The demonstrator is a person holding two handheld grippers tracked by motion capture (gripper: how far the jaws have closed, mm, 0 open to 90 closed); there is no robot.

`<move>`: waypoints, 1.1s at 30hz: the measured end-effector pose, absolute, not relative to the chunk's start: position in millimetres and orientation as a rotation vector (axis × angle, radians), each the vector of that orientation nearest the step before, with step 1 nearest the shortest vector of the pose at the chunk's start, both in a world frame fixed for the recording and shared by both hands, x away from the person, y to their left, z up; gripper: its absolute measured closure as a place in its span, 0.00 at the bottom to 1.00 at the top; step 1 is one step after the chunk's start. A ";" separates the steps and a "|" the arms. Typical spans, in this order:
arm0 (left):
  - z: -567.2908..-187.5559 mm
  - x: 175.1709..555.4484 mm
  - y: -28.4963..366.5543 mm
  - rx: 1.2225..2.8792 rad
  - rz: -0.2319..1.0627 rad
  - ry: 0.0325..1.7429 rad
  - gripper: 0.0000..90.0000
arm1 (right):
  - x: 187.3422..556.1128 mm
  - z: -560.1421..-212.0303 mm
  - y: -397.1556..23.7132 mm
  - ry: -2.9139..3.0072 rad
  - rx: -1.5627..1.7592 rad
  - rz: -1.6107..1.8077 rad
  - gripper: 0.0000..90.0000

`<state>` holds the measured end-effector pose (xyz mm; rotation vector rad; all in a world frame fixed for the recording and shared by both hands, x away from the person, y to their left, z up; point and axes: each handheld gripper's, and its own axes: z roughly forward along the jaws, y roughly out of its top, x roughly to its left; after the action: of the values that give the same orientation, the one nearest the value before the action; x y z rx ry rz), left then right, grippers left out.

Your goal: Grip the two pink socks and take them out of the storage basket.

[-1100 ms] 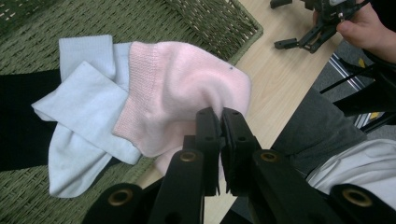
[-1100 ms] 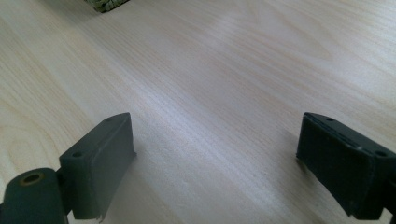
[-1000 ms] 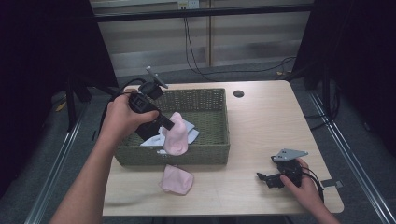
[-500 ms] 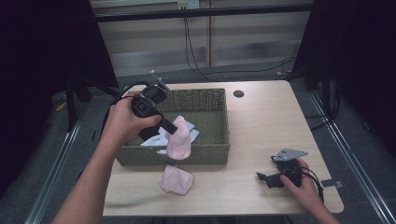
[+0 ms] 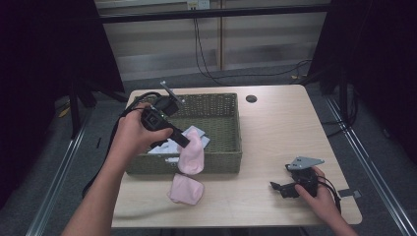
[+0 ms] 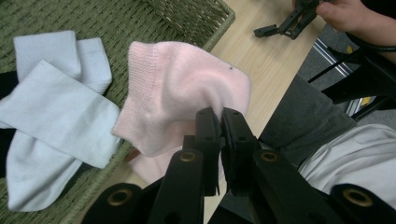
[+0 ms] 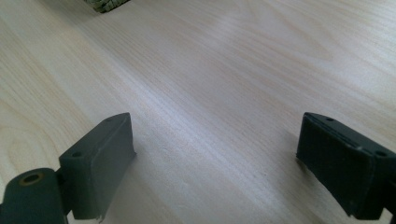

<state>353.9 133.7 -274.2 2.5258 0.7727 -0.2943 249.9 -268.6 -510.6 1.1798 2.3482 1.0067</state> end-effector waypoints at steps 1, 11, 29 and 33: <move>-276.2 353.3 133.8 2.520 -0.299 0.775 0.96 | 249.9 -510.6 -268.6 2.348 1.180 1.007 0.11; -294.5 345.3 129.5 2.527 -0.333 0.746 0.95 | 249.8 -510.7 -268.5 2.350 1.184 1.011 0.11; -326.8 338.0 122.7 2.525 -0.378 0.749 0.93 | 249.8 -510.5 -268.7 2.353 1.181 1.004 0.11; -330.4 338.5 124.4 2.518 -0.343 0.750 0.73 | 250.0 -510.6 -268.6 2.353 1.179 1.004 0.11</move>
<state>338.5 124.4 -330.4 2.5180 0.7504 -0.3430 250.0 -268.6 -510.6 1.1794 2.3531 1.0042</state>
